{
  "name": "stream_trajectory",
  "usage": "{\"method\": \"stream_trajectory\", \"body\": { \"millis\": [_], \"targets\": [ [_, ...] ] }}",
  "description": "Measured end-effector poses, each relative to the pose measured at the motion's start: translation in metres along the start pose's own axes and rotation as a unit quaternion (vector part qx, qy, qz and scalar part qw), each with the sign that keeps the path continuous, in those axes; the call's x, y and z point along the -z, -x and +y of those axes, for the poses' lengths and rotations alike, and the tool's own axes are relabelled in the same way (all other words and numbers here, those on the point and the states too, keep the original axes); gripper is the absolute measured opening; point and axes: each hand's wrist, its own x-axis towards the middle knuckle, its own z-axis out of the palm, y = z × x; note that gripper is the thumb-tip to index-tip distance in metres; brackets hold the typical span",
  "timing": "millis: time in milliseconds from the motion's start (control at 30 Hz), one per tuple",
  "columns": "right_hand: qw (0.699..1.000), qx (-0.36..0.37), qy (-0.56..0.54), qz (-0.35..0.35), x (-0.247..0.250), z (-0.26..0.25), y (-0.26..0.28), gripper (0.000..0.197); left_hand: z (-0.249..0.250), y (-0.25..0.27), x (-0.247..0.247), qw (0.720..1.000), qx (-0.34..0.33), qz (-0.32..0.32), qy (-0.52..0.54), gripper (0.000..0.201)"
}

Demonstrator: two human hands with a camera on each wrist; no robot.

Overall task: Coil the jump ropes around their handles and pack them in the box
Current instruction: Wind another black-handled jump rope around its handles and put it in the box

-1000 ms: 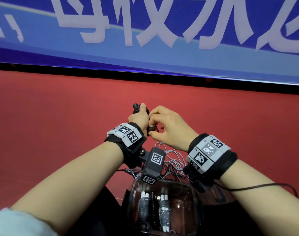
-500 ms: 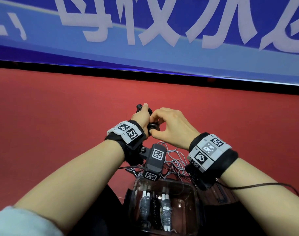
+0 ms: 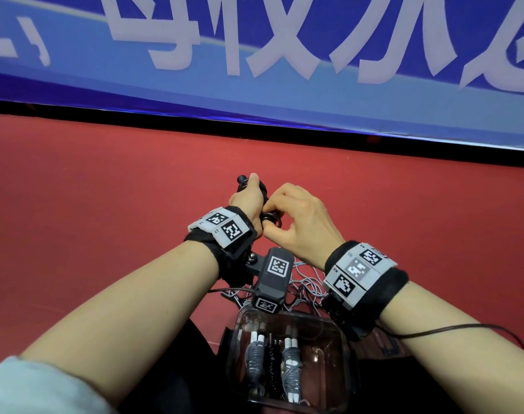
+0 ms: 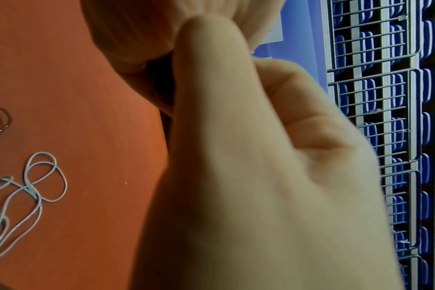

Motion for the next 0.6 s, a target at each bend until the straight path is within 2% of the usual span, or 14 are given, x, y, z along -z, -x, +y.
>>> {"method": "stream_trajectory", "body": {
  "millis": [133,300,533,600],
  "targets": [
    [0.998,-0.031,-0.046,0.004,-0.0030,-0.0004,0.0014,0.002,0.0013,0.0048,0.0003,0.999,-0.020,0.019,-0.026,0.065],
    [0.996,-0.073,-0.049,-0.022,-0.0049,-0.0023,0.0000,0.017,-0.0010,0.0036,-0.0001,0.996,-0.028,0.044,-0.073,0.065],
    [0.992,-0.105,-0.069,-0.012,-0.0052,-0.0013,-0.0012,0.004,-0.0031,0.0012,-0.0032,0.995,-0.038,0.063,-0.062,0.071],
    [0.989,-0.119,-0.087,-0.008,-0.0033,-0.0018,-0.0012,0.009,-0.0021,0.0005,-0.0032,0.996,-0.038,0.072,-0.037,0.072]
  ]
}}
